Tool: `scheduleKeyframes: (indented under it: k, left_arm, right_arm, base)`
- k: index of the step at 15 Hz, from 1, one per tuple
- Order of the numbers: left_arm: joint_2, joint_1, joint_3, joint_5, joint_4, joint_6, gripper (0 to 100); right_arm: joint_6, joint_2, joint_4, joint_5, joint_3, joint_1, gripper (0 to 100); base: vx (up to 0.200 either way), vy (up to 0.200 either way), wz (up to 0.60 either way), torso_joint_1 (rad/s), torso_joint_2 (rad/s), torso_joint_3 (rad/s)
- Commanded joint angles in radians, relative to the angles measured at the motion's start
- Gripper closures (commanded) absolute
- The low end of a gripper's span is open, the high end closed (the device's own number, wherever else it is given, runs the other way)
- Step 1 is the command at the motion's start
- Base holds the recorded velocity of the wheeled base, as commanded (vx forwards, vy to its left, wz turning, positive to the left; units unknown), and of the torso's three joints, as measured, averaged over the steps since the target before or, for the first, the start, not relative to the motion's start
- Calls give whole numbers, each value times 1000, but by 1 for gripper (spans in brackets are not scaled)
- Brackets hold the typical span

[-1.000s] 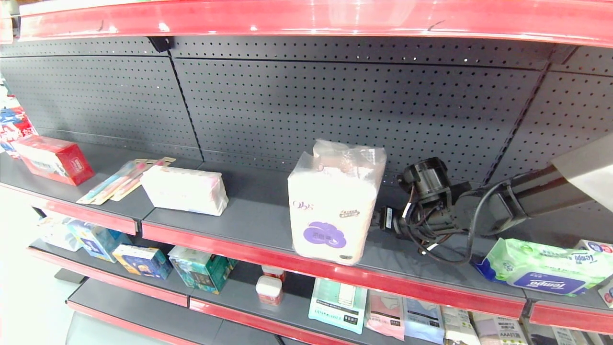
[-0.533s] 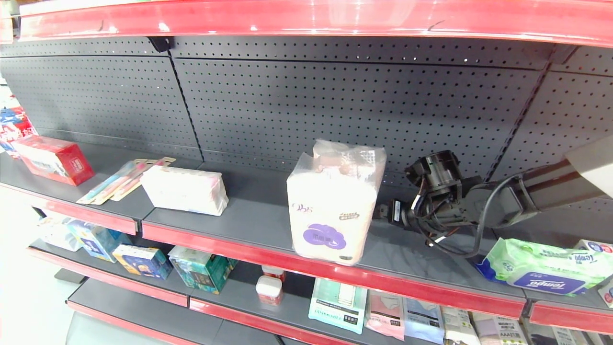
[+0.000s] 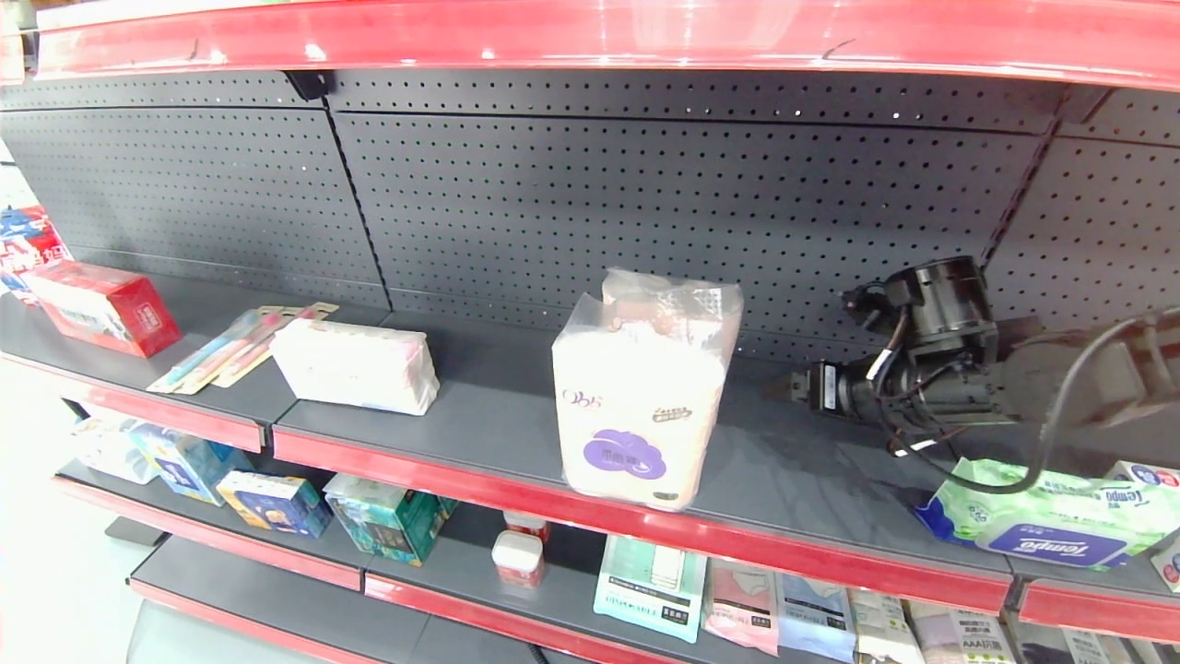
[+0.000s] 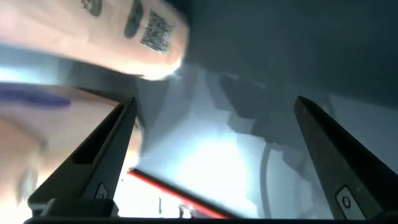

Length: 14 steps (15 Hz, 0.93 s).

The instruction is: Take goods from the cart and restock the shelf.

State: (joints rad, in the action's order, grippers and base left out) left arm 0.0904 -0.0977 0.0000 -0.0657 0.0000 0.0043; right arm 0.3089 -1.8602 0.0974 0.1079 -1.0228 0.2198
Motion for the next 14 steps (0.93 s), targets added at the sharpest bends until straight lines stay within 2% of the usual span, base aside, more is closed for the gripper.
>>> scheduleKeyframes:
  k: [1,7,8,10,12,14]
  left_arm:
    - [2,-1,0,0,0,0,0]
    - [2,-1,0,0,0,0,0]
    - [2,-1,0,0,0,0,0]
    - [2,-1,0,0,0,0,0]
    - [2,-1,0,0,0,0,0]
    - [2,-1,0,0,0,0,0]
  right_arm:
    - [-77,196,1,50,118,-71,0]
    - [-303,570,1,67,375,-102,0]
    - [-341,612,1,67,408,-120,0]
    - [-487,757,2,73,524,-227,0]
    - [-525,918,2,125,615,-319,0]
    - [-527,1058,4,130,694,-306,0]
  base:
    - [0,0,0,0,0,0]
    - [0,0,0,0,0,0]
    - [0,0,0,0,0,0]
    - [0,0,0,0,0,0]
    - [0,0,0,0,0,0]
    - [0,0,0,0,0,0]
